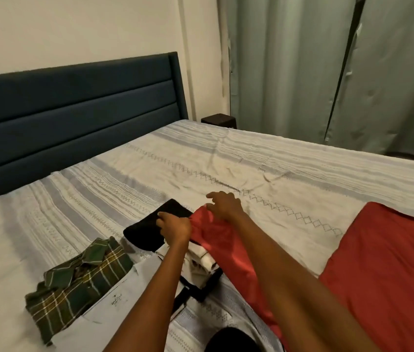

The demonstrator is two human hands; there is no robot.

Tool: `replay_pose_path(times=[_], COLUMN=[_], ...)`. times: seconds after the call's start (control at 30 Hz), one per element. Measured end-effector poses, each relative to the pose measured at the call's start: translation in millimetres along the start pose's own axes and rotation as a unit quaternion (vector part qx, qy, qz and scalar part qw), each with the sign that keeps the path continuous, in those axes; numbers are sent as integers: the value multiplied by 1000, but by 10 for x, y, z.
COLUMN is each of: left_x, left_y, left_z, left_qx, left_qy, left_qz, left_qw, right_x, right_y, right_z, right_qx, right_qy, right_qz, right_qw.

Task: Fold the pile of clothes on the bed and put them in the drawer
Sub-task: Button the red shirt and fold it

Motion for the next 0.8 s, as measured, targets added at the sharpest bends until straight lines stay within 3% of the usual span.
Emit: replay_pose_path(times=[0.07,0.17,0.3,0.43,0.6,0.7,0.8], left_x=[-44,-208,-489,-968,-1510,-1790,-1976], left_y=[88,108,188,226,385,499,534], left_z=[22,-83,-319,-560,-1100,-1484,-1832], left_qx=[111,195,218,186,200,243,297], left_qy=[-53,-95,-58,28,160,221,278], left_qz=[-62,-265,-415,-550,-573,-550,-517], left_qw=[990,940,881,814,779,767,753], right_x=[-162,-476,-1028,-1550,-2288,-2729,-3027], right_y=[-19,-77,-258,-685,-1526,-2087,-2543], right_z=[-88,-144,-168,-194,-142,-91,-62], right_qx=[-38,-16,35,55,3,-7,-61], right_qy=[-24,-120,-239,-266,-237,-145,-23], right_qz=[51,102,73,-6,-112,-201,-236], right_qw=[998,987,968,962,965,969,970])
Point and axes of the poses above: each hand's wrist, its own x-axis towards the middle knuckle, its own z-axis out of the back of the hand, y = z × x, the point moved 3 cm from there along x, towards the middle knuckle, and after that the axes turned 9 degrees about z, right-handed, at the moved point
